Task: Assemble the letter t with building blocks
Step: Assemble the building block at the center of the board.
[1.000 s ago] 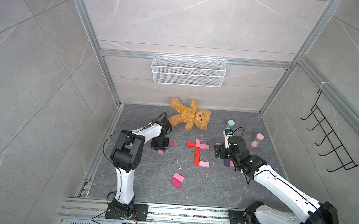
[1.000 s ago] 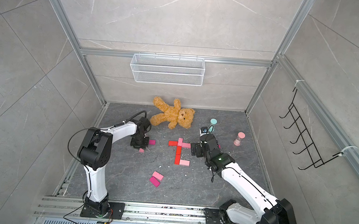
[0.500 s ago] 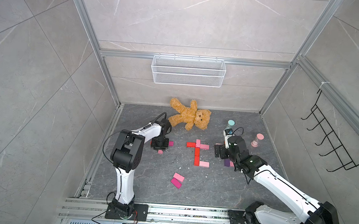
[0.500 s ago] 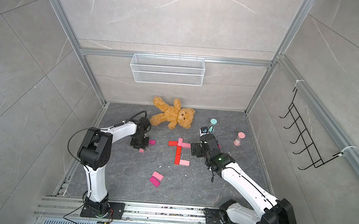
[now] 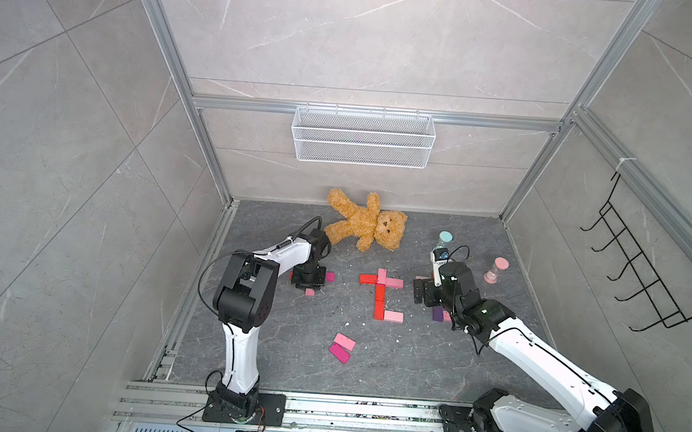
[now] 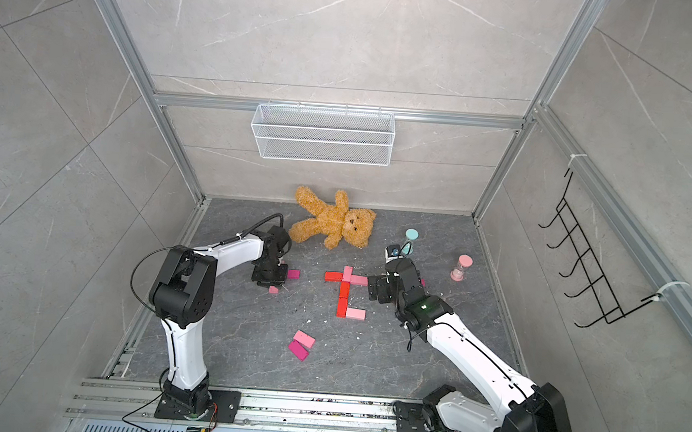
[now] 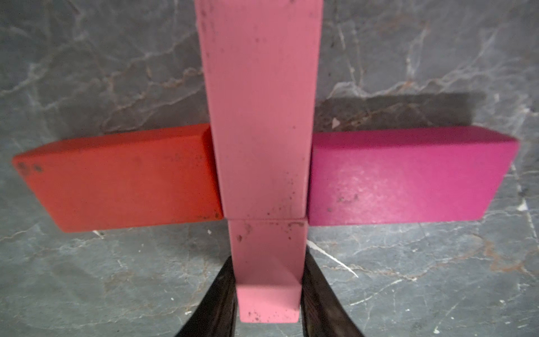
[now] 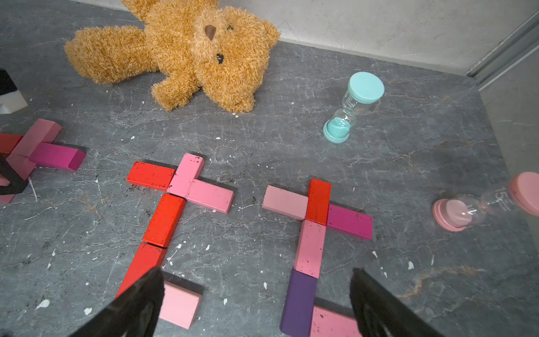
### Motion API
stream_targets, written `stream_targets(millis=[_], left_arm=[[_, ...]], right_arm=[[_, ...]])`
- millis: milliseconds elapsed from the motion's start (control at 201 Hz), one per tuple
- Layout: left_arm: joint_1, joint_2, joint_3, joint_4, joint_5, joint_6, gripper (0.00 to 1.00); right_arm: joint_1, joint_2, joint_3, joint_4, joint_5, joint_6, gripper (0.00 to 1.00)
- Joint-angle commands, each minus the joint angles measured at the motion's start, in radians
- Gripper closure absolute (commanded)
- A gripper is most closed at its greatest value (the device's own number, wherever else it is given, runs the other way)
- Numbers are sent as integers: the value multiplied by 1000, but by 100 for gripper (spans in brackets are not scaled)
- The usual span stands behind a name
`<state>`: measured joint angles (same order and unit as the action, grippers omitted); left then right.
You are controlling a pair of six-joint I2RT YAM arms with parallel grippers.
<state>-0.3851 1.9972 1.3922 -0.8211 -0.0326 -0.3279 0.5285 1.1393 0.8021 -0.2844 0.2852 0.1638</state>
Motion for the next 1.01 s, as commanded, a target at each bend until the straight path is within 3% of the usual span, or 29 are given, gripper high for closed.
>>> stream_targets(millis=[0, 134, 159, 179, 538, 866, 1001], left_arm=[[3, -12, -7, 18, 14, 19, 63], [4, -12, -4, 11, 4, 14, 60], [4, -14, -4, 9, 2, 12, 37], [4, -16, -5, 10, 1, 11, 33], [5, -49, 3, -1, 4, 4, 32], [2, -218, -13, -48, 31, 16, 32], [-47, -318, -74, -46, 66, 61, 33]], right_arm=[[-3, 5, 12, -12, 11, -12, 0], [-2, 5, 12, -12, 11, -12, 0], [-2, 3, 12, -12, 11, -12, 0], [-3, 4, 11, -12, 11, -12, 0], [-2, 5, 14, -10, 6, -13, 0], [-2, 16, 26, -10, 3, -14, 0], [-2, 21, 26, -5, 3, -12, 0]])
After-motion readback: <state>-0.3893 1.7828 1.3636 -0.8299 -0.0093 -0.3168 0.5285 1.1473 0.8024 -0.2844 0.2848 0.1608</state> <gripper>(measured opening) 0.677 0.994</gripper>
